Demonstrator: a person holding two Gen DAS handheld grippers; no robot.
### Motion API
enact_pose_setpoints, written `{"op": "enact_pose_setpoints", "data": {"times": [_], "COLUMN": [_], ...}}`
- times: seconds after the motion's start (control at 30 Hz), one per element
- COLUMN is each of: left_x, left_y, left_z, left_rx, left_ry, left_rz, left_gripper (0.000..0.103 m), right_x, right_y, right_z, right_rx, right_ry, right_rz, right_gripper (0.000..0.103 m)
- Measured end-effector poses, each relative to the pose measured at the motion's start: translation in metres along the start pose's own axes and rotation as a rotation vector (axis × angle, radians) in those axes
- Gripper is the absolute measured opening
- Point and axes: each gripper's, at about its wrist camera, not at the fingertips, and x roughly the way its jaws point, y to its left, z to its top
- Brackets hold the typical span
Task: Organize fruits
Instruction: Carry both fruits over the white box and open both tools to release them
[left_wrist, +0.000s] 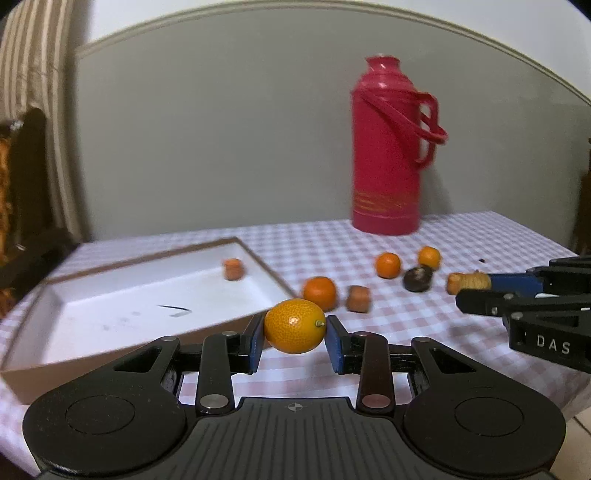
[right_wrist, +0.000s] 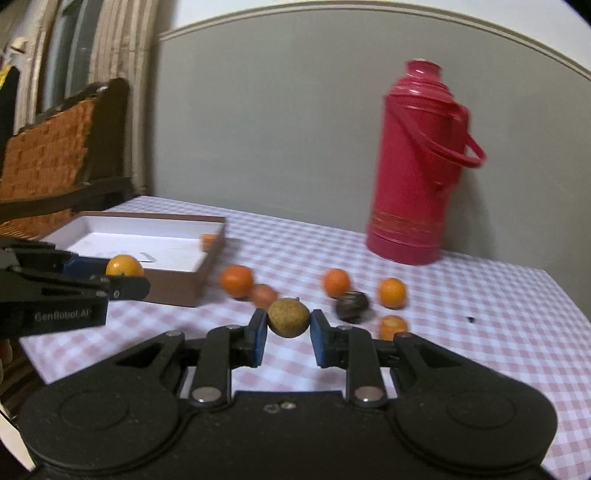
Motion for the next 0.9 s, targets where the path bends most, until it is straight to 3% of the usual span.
{"op": "enact_pose_setpoints", "data": {"times": [0.57,0.9], "left_x": [-0.04,-0.046], "left_y": [0.089,0.124], "left_z": [-0.017,-0.013], "left_rx": [-0.098,-0.126], "left_ry": [-0.073,-0.123], "left_rz": [0.212,0.302], "left_gripper": [0.036,0.036], "right_x": [0.008,0.009], "right_y": [0.077,0.114], "right_z": [0.018,0.039], "right_rx": [-0.08,-0.119], "right_ry": [-0.083,-0.149], "right_rz": [0.19,0.237], "right_gripper": [0.016,0.016]}}
